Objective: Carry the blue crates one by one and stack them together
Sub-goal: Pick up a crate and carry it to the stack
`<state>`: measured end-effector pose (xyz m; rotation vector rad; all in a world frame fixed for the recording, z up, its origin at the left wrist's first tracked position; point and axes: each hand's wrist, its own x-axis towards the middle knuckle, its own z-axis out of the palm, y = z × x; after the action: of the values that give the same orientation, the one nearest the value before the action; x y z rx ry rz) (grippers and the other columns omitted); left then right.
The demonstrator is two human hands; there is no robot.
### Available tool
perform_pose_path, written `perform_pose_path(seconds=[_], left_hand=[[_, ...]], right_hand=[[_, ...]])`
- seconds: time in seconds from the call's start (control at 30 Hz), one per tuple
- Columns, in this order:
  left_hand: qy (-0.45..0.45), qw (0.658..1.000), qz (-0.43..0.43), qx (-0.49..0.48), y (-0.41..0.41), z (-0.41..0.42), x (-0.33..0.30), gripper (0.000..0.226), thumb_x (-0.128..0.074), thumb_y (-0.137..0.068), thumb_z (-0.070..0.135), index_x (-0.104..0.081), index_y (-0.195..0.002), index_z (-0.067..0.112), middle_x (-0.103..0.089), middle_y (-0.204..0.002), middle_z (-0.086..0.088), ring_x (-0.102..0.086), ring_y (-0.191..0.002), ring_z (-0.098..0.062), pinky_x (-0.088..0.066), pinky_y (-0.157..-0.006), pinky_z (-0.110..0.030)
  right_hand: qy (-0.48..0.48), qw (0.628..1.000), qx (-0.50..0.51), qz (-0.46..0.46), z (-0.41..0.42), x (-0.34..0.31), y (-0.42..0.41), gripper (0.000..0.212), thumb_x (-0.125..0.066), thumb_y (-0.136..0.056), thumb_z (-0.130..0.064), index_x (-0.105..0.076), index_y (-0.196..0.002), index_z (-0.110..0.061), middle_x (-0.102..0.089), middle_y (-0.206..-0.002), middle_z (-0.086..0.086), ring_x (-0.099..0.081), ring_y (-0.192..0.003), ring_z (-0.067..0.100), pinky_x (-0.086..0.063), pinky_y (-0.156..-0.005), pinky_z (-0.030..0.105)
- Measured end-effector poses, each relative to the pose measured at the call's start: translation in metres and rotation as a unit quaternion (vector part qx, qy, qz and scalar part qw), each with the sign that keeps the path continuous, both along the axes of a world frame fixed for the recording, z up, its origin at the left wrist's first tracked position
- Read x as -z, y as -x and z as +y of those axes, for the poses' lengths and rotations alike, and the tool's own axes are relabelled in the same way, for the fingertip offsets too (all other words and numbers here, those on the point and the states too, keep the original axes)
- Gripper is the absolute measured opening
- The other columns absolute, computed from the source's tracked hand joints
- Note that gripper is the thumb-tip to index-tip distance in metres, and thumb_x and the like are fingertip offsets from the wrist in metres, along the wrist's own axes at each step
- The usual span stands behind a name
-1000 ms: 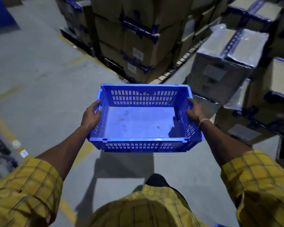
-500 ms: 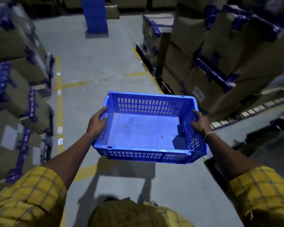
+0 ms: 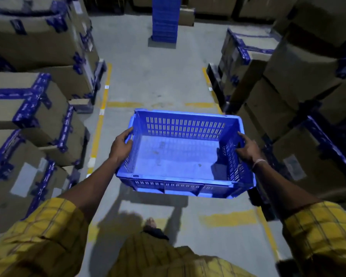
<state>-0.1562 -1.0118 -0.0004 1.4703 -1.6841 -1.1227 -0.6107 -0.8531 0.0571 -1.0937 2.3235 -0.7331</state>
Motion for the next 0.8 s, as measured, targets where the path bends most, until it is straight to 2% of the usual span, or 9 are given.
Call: perform_pose_path(seconds=[0.07,0.2,0.27,0.37,0.43,0.53,0.63,0.7,0.8], left_hand=[[-0.008,1.000,-0.002,-0.003,0.000,-0.031,-0.001,0.053,-0.048,-0.100,0.009,-0.048,-0.149,0.030,-0.051,-0.150,0.006,-0.052,-0.130,-0.017,-0.051,-0.100,-0.043],[-0.001,1.000,-0.004,0.003,0.001,-0.116,-0.008,0.053,-0.051,-0.098,0.007,-0.049,-0.148,0.026,-0.052,-0.149,0.005,-0.049,-0.136,-0.016,-0.046,-0.103,-0.035],[0.004,1.000,-0.007,0.003,0.006,-0.157,-0.022,0.053,-0.050,-0.099,0.006,-0.049,-0.148,0.025,-0.051,-0.148,0.006,-0.048,-0.133,-0.012,-0.046,-0.103,-0.038],[0.022,1.000,-0.005,0.001,0.019,-0.220,-0.032,0.052,-0.051,-0.099,0.006,-0.050,-0.147,0.025,-0.052,-0.147,0.005,-0.050,-0.132,-0.015,-0.048,-0.101,-0.040],[0.018,1.000,-0.004,-0.001,0.030,-0.262,-0.033,0.051,-0.051,-0.098,0.006,-0.051,-0.145,0.027,-0.053,-0.147,0.007,-0.054,-0.131,-0.019,-0.051,-0.097,-0.042],[0.014,1.000,0.011,-0.007,0.054,-0.329,-0.031,0.051,-0.052,-0.098,0.005,-0.052,-0.145,0.026,-0.054,-0.145,0.008,-0.057,-0.129,-0.030,-0.050,-0.098,-0.055],[0.027,0.999,0.012,-0.018,0.086,-0.393,-0.035,0.052,-0.050,-0.098,0.001,-0.051,-0.146,0.020,-0.053,-0.144,0.006,-0.053,-0.131,-0.021,-0.048,-0.105,-0.051],[0.032,0.999,0.010,-0.030,0.106,-0.436,-0.037,0.052,-0.050,-0.098,0.001,-0.050,-0.146,0.020,-0.053,-0.143,0.008,-0.052,-0.132,-0.018,-0.048,-0.106,-0.050],[0.035,0.999,0.010,-0.039,0.132,-0.501,-0.046,0.052,-0.051,-0.098,0.001,-0.050,-0.146,0.020,-0.052,-0.143,0.009,-0.053,-0.133,-0.020,-0.048,-0.105,-0.055]], right_hand=[[-0.009,1.000,0.003,0.011,-0.032,-0.005,-0.002,0.074,-0.064,-0.077,0.002,-0.049,-0.146,-0.022,-0.066,-0.113,0.026,-0.070,-0.087,0.037,-0.049,-0.072,0.030],[0.004,1.000,0.016,0.009,-0.109,-0.018,-0.005,0.067,-0.061,-0.082,0.003,-0.050,-0.144,-0.019,-0.060,-0.107,0.020,-0.063,-0.085,0.030,-0.041,-0.074,0.023],[0.009,1.000,0.009,0.001,-0.152,-0.019,0.002,0.071,-0.062,-0.079,-0.001,-0.050,-0.144,-0.026,-0.062,-0.111,0.020,-0.065,-0.087,0.032,-0.048,-0.076,0.028],[0.011,1.000,0.014,0.000,-0.220,-0.005,0.034,0.078,-0.061,-0.070,-0.013,-0.047,-0.142,-0.039,-0.060,-0.116,0.021,-0.066,-0.094,0.038,-0.055,-0.089,0.044],[0.014,1.000,0.017,-0.014,-0.266,0.003,0.053,0.079,-0.059,-0.067,-0.015,-0.047,-0.141,-0.039,-0.062,-0.112,0.021,-0.067,-0.092,0.037,-0.056,-0.088,0.042],[0.028,0.999,0.020,-0.012,-0.335,-0.006,0.068,0.076,-0.060,-0.070,-0.006,-0.052,-0.141,-0.032,-0.063,-0.111,0.023,-0.068,-0.092,0.036,-0.052,-0.080,0.033],[0.020,1.000,-0.015,0.010,-0.413,-0.010,0.096,0.073,-0.060,-0.077,-0.001,-0.049,-0.145,-0.026,-0.062,-0.114,0.025,-0.065,-0.097,0.037,-0.046,-0.080,0.027],[0.009,1.000,-0.024,0.018,-0.465,-0.014,0.117,0.072,-0.060,-0.079,-0.003,-0.047,-0.146,-0.025,-0.064,-0.114,0.025,-0.065,-0.100,0.038,-0.046,-0.084,0.029],[0.013,0.999,-0.036,0.012,-0.540,-0.016,0.157,0.072,-0.063,-0.076,-0.008,-0.049,-0.144,-0.025,-0.066,-0.115,0.023,-0.065,-0.102,0.036,-0.049,-0.091,0.035]])
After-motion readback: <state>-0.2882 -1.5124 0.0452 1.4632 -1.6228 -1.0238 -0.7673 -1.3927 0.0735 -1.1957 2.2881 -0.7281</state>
